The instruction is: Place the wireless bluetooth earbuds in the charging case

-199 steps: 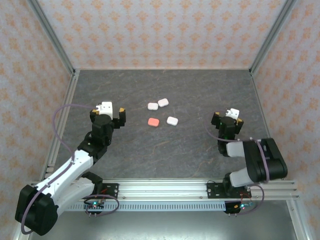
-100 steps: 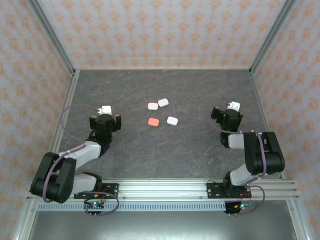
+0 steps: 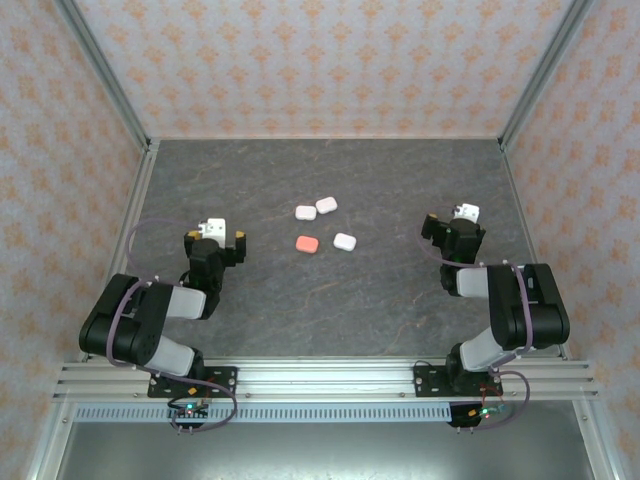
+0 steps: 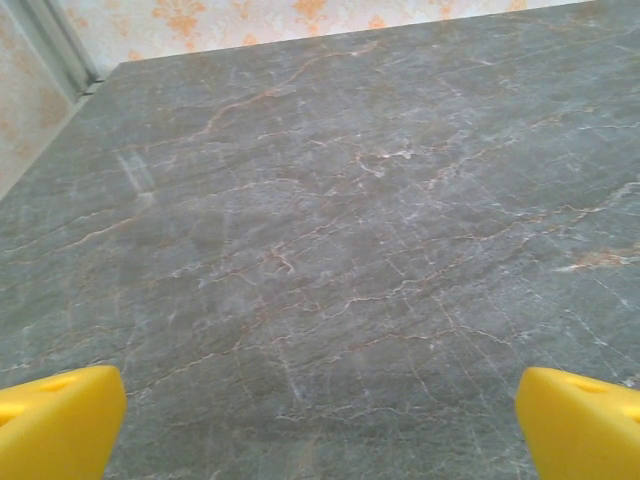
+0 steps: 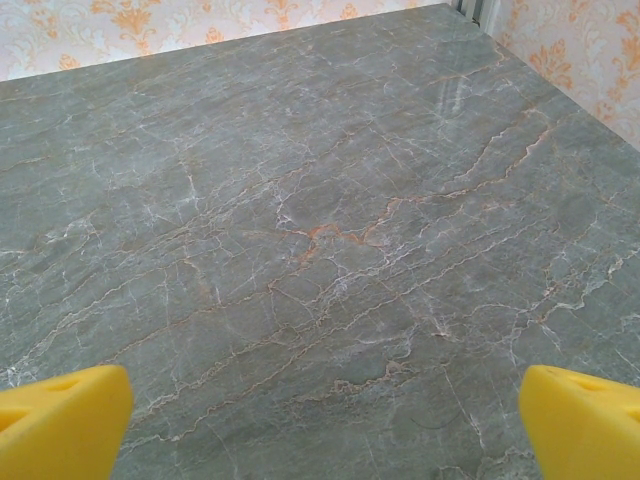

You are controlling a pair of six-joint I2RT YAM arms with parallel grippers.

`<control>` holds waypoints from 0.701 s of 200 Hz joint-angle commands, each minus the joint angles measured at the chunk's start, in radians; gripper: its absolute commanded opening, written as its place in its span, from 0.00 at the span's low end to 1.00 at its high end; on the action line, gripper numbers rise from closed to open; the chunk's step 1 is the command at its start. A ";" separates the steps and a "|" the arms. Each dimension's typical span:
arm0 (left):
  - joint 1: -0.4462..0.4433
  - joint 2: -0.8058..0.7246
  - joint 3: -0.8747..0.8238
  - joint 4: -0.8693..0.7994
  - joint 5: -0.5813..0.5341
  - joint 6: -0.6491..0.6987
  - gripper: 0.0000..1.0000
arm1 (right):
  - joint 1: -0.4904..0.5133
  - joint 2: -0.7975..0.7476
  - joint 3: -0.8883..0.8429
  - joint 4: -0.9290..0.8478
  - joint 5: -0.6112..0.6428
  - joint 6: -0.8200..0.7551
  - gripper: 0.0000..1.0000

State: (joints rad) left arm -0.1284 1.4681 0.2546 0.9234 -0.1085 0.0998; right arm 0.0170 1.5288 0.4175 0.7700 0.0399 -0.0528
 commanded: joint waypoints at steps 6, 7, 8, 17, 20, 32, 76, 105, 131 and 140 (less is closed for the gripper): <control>0.039 0.003 0.060 -0.012 0.060 -0.017 1.00 | 0.005 -0.009 0.003 -0.001 -0.004 0.011 0.99; 0.040 0.004 0.066 -0.023 0.057 -0.019 1.00 | 0.005 -0.009 0.003 -0.001 -0.003 0.011 0.99; 0.042 0.006 0.072 -0.034 0.055 -0.022 1.00 | 0.005 -0.009 0.004 -0.001 -0.003 0.011 0.99; 0.058 0.027 0.152 -0.152 0.021 -0.058 1.00 | 0.006 -0.009 0.003 -0.001 -0.002 0.011 0.99; 0.068 0.028 0.177 -0.196 0.013 -0.077 1.00 | 0.006 -0.009 0.002 -0.001 0.000 0.010 0.99; 0.114 0.027 0.158 -0.156 0.075 -0.103 1.00 | 0.008 -0.009 0.003 -0.001 0.001 0.009 0.99; 0.107 0.026 0.165 -0.171 0.059 -0.098 1.00 | 0.015 -0.009 0.003 0.000 0.008 0.006 0.99; 0.094 0.028 0.169 -0.176 0.038 -0.091 1.00 | 0.014 -0.007 0.003 -0.001 0.008 0.005 0.99; 0.088 0.029 0.170 -0.179 0.031 -0.087 1.00 | 0.014 -0.008 0.004 -0.002 0.008 0.005 0.99; 0.087 0.029 0.170 -0.179 0.032 -0.086 1.00 | 0.014 -0.008 0.006 -0.002 0.008 0.006 0.99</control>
State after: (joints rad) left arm -0.0330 1.4933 0.4133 0.7509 -0.0597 0.0231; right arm 0.0265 1.5288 0.4175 0.7700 0.0406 -0.0532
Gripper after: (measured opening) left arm 0.999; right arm 0.993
